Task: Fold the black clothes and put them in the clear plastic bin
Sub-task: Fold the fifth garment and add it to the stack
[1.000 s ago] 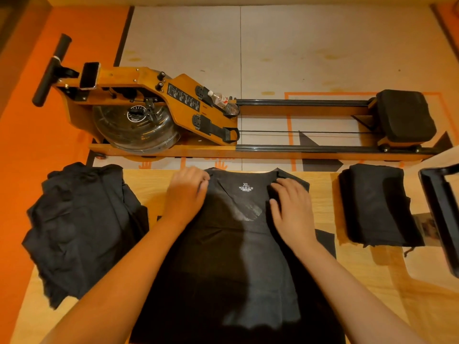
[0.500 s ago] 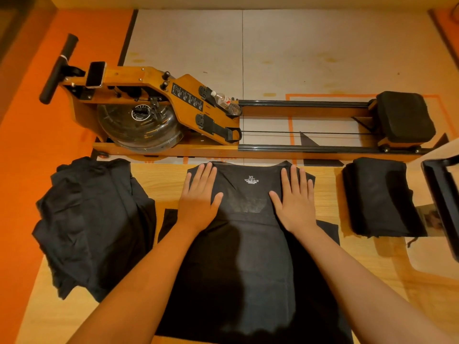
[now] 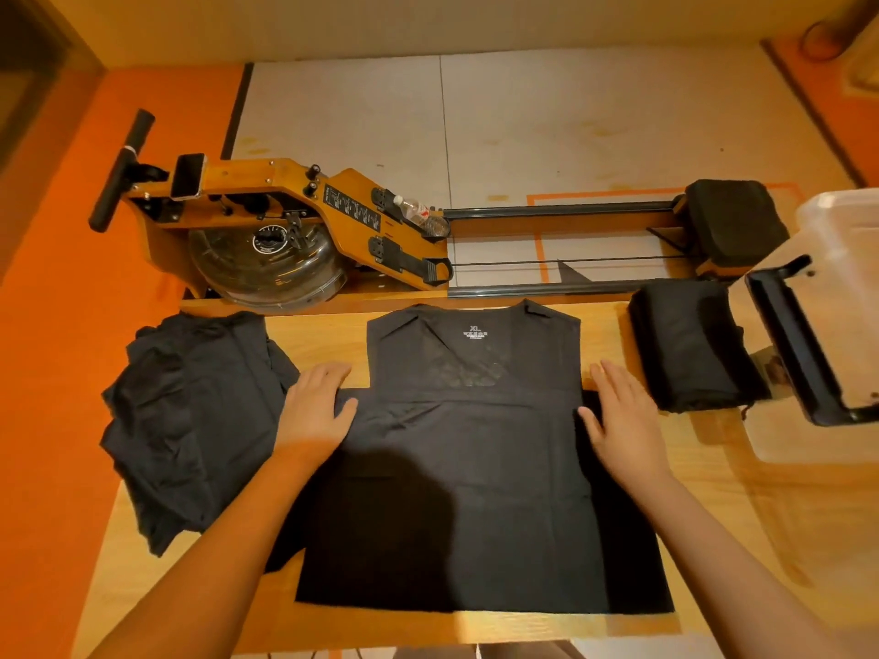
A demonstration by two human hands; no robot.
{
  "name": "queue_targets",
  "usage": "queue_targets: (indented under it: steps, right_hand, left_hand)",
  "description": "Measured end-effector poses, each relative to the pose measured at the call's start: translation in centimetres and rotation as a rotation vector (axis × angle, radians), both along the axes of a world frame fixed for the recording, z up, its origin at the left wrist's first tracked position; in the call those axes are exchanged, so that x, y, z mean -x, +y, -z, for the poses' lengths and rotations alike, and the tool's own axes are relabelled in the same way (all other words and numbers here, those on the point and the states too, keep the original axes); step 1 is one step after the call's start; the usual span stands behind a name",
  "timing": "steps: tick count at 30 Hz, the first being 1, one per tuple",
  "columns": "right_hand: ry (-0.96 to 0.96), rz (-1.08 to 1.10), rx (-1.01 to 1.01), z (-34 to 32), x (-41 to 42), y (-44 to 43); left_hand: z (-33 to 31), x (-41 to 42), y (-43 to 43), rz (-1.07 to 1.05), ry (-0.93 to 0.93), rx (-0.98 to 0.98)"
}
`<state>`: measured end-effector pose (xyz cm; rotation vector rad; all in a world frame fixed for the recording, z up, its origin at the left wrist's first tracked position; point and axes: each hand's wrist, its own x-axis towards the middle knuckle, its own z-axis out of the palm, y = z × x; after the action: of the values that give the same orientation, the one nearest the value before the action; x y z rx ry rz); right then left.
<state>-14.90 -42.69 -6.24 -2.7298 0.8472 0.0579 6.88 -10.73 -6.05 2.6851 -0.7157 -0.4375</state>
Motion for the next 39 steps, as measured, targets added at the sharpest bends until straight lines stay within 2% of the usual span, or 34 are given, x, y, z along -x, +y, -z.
queue_targets:
  steps: [5,12,16,19,22,27,31,33,37,39]
  right_hand:
    - [0.007,0.093,-0.014,0.1,0.6,0.2]
    - [0.142,0.156,0.019,-1.1,-0.5,-0.2]
    - [0.047,0.208,-0.098,-1.7,0.3,-0.4]
    - [-0.075,0.216,-0.259,-2.7,0.8,-0.7]
    - [-0.093,0.222,-0.424,-4.2,1.3,-1.3]
    - [-0.142,0.190,-0.492,-7.5,-0.1,-3.0]
    - [-0.211,0.180,-0.434,-8.5,-3.8,-5.0]
    - [-0.202,0.210,-0.394,-7.4,-6.3,-5.9]
    - [-0.081,0.245,-0.322,-3.3,-10.1,-6.2]
    - [-0.075,0.268,-0.299,-2.0,-10.8,-6.2]
  left_hand:
    - [-0.5,0.2,0.7,0.063,0.015,-0.049]
    - [-1.2,0.4,0.0,0.006,0.215,-0.054]
    - [-2.3,0.3,0.6,-0.037,0.289,0.102]
    - [-3.4,0.0,1.5,-0.041,0.295,0.152]
    - [-4.7,-0.4,2.2,-0.053,0.317,0.219]
    - [-7.2,-2.0,1.8,-0.324,0.474,0.551]
    - [-7.6,-4.9,-0.3,-0.551,0.543,0.744]
    - [-6.5,-6.6,-1.9,-0.613,0.501,0.733]
    - [-2.7,-8.1,-4.7,-0.582,0.358,0.471]
    - [-1.5,-8.1,-5.1,-0.580,0.333,0.415]
